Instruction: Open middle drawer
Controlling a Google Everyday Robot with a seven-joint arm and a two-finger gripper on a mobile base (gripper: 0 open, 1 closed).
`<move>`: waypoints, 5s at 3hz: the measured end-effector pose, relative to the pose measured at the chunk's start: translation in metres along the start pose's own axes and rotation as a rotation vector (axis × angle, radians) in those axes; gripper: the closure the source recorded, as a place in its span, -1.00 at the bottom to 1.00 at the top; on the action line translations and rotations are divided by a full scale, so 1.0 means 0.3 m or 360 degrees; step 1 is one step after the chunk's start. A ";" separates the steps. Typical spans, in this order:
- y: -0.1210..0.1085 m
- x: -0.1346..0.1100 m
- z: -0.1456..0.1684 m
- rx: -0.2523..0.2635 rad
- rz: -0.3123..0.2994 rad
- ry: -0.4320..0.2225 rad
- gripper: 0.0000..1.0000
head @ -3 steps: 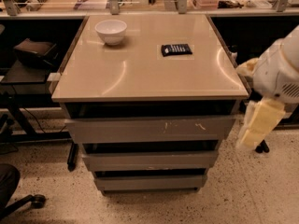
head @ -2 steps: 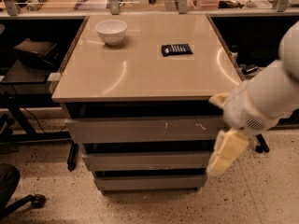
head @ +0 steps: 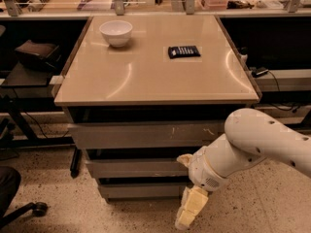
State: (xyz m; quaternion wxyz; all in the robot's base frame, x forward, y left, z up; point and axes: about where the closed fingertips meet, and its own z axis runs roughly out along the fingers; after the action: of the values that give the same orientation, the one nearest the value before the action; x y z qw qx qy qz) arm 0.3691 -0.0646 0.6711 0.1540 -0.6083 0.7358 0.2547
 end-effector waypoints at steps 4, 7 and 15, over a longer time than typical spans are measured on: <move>-0.233 0.017 0.010 0.0478 0.0162 -0.0166 -1.00; -0.301 0.142 0.005 0.0434 0.0058 -0.0031 -1.00; -0.573 0.430 0.028 0.1014 -0.0189 0.0361 -1.00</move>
Offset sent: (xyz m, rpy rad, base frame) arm 0.0700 -0.0005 -0.0552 -0.1386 -0.2410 -0.3744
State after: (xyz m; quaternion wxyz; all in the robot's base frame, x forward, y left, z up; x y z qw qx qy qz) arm 0.5082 -0.1877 0.5625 0.2680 -0.5958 0.7541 -0.0665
